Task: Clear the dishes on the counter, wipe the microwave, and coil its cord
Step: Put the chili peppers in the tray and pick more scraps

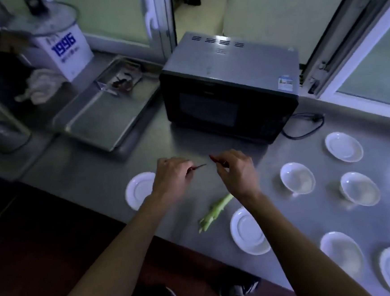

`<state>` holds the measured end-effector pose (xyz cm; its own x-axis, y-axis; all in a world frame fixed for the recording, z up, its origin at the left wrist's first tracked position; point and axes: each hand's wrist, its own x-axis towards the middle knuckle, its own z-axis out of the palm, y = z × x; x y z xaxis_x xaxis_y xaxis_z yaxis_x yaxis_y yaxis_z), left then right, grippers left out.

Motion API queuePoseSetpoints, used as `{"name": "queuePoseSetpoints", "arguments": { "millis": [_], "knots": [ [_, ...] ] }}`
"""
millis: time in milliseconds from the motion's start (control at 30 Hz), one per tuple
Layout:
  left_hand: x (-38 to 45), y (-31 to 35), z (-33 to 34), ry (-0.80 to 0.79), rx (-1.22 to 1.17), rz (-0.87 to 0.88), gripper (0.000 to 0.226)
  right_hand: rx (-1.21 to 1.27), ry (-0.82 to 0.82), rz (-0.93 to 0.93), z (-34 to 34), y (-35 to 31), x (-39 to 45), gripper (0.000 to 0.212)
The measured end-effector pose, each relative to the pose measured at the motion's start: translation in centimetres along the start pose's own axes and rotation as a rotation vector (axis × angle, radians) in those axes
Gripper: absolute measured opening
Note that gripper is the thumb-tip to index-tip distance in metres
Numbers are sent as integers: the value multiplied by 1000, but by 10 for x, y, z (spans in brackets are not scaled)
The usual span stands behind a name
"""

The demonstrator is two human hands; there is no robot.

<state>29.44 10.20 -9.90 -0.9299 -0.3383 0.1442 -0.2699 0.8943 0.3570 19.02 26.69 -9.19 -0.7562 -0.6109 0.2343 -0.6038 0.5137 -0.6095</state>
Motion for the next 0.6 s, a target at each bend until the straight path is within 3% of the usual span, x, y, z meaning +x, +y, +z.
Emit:
{"name": "queuePoseSetpoints", "arguments": {
  "millis": [333, 600],
  "knots": [
    [-81, -141, -83, 159, -4, -135, 6, 35, -62, -145, 94, -151, 6, 16],
    [-97, -211, -105, 193, 17, -252, 9, 69, -133, -207, 148, -199, 36, 20]
  ]
}}
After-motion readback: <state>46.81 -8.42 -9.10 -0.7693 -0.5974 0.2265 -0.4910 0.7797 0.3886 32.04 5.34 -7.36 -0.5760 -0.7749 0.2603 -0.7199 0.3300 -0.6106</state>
